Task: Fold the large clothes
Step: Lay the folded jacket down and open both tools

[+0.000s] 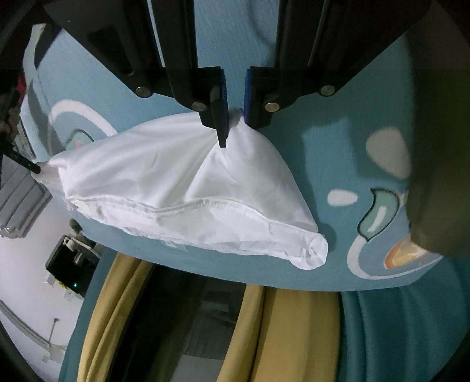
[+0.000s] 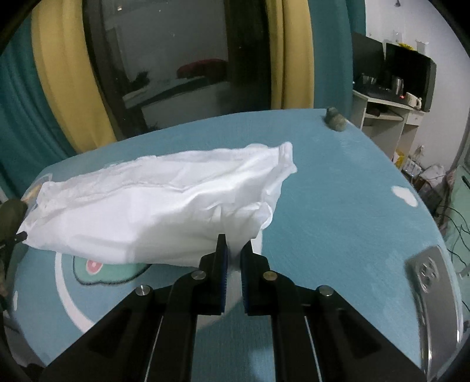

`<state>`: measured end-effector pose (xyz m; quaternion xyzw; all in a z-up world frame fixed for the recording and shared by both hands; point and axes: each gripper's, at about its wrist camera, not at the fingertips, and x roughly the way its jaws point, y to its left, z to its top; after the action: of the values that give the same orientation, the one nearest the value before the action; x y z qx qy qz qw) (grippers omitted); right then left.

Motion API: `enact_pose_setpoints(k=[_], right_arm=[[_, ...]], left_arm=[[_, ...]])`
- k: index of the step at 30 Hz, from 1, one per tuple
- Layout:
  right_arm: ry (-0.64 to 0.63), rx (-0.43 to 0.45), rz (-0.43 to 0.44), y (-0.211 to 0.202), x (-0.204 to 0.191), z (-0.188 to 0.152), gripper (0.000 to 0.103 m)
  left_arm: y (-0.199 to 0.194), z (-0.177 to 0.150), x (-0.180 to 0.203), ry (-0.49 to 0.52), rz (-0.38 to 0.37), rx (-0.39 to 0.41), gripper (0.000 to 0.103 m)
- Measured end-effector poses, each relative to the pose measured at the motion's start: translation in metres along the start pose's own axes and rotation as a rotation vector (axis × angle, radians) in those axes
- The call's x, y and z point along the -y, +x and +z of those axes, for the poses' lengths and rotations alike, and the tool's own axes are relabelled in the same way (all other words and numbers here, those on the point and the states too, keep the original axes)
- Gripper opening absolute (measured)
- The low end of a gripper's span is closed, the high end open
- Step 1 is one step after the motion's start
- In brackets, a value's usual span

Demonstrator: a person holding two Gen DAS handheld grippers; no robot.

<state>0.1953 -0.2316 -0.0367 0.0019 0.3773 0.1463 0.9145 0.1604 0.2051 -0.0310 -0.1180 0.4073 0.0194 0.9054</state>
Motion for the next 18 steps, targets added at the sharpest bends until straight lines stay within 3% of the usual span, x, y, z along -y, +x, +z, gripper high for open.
enact_pose_setpoints(k=[12,18], right_arm=[[0.007,-0.058,-0.069,-0.038,0.009,-0.066,0.007],[0.026,-0.101,-0.055,-0.043,0.018,-0.088,0.008]], left_arm=[[-0.041,-0.065,0.016,0.027,-0.014,-0.045,0.010],[-0.039,-0.072,0.008,0.001,-0.040,-0.089,0.011]])
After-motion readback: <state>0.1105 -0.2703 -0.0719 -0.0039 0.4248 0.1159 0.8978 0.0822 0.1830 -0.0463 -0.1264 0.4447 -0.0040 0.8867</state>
